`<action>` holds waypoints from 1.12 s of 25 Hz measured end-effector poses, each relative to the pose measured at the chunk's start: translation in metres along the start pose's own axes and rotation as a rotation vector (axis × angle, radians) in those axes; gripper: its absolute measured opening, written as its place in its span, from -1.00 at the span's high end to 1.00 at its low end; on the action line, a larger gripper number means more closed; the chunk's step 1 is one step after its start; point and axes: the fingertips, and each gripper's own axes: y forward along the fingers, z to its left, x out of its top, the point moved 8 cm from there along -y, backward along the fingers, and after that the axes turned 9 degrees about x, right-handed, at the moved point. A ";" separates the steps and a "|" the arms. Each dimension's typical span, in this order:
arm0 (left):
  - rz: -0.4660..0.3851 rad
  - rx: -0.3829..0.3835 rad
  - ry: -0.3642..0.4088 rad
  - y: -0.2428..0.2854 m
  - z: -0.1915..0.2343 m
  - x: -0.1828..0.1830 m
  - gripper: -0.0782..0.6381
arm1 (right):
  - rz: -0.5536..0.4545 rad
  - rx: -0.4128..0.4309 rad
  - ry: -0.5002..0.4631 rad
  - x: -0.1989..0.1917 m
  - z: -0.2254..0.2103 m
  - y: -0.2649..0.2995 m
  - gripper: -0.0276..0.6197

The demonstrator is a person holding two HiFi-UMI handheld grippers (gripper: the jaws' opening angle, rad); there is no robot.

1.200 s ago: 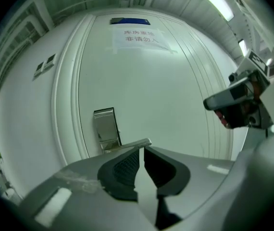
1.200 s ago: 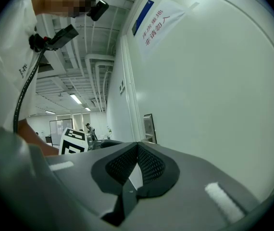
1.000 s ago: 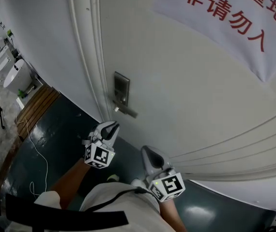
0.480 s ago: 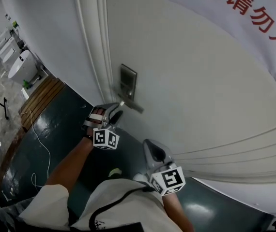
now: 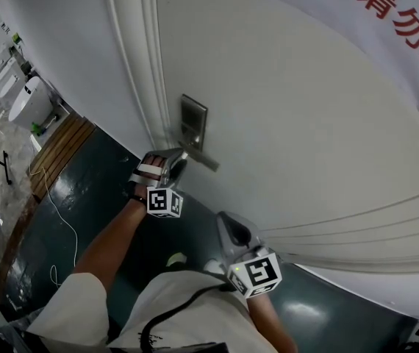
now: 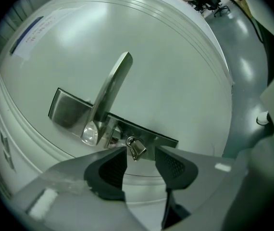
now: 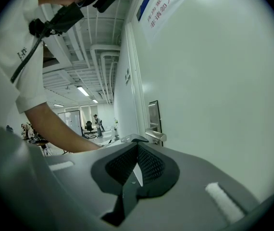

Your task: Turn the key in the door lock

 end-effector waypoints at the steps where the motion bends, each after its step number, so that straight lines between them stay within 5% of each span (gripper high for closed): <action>1: 0.002 0.002 -0.010 0.000 0.000 0.001 0.27 | 0.000 -0.002 0.001 0.000 0.000 0.000 0.89; 12: 0.024 0.040 -0.008 0.008 0.002 0.002 0.52 | 0.005 -0.027 0.004 -0.001 -0.002 0.000 0.89; 28: 0.119 -0.026 -0.575 0.011 0.008 -0.004 0.69 | -0.013 -0.058 0.012 0.001 -0.003 -0.001 0.89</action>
